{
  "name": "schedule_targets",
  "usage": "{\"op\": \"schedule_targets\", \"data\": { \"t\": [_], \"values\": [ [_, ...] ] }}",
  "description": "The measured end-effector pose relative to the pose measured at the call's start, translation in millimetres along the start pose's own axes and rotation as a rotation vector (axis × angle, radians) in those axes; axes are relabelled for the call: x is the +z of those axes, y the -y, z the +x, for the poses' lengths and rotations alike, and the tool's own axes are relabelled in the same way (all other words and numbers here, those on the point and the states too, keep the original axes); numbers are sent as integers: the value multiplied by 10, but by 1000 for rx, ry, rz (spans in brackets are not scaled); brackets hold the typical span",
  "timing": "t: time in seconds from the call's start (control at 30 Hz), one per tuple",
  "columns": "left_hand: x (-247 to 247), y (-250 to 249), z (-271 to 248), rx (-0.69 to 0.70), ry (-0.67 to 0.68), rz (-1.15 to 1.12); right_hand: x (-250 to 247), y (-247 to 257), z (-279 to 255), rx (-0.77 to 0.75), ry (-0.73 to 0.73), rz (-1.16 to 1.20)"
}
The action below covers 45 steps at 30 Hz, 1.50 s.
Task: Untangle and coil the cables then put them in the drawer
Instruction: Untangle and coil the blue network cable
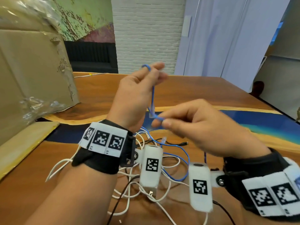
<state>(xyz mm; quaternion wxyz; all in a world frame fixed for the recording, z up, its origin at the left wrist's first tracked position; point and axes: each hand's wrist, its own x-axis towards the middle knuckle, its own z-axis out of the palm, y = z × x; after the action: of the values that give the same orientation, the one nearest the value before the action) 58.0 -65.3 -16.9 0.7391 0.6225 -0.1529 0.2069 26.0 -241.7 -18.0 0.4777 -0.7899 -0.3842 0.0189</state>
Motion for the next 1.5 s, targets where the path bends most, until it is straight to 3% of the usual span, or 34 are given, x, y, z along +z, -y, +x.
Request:
{"op": "schedule_targets", "data": {
  "t": [0.07, 0.13, 0.23, 0.3, 0.37, 0.5, 0.57, 0.67, 0.77, 0.87, 0.97, 1.07, 1.13, 1.3, 1.4, 1.5],
  "values": [
    [-34, 9, -33, 17, 206, 226, -126, -22, -8, -46, -207, 70],
    [-40, -23, -82, -60, 379, 298, -243, -57, -14, -49, -361, 85],
    [-4, -50, -131, -181, 494, 337, -303, -97, -45, -18, -487, -5],
    [2, -61, -162, -246, 567, 238, -315, -103, -47, -19, -542, -21],
    [-17, -95, -183, -329, 622, -7, -305, -111, -35, 0, -563, 27],
    [2, -151, -152, -285, 513, -413, -123, -151, 60, 77, -476, 205],
    [29, -172, -120, -249, 403, -558, 10, -179, 105, 155, -382, 146],
    [33, -169, -71, -170, 199, -615, 180, -177, 116, 266, -112, -28],
    [21, -106, -44, -85, 51, -343, 262, -111, 118, 291, 69, -162],
    [37, -29, -65, -13, 95, 106, 204, -63, 112, 206, -17, -178],
    [36, -16, -103, 17, 273, 511, 75, -56, 65, 196, -161, 103],
    [44, -40, -137, 12, 337, 693, -36, -15, 13, 193, -261, 557],
    [48, -74, -169, -73, 378, 609, -111, -13, -3, 193, -347, 756],
    [-15, -149, -197, -318, 572, -12, -180, -126, 6, 134, -471, 690],
    [5, -212, -162, -326, 500, -407, -126, -202, 40, 148, -428, 657],
    [52, -211, -126, -259, 357, -612, 14, -241, 75, 205, -299, 628]
  ]
}}
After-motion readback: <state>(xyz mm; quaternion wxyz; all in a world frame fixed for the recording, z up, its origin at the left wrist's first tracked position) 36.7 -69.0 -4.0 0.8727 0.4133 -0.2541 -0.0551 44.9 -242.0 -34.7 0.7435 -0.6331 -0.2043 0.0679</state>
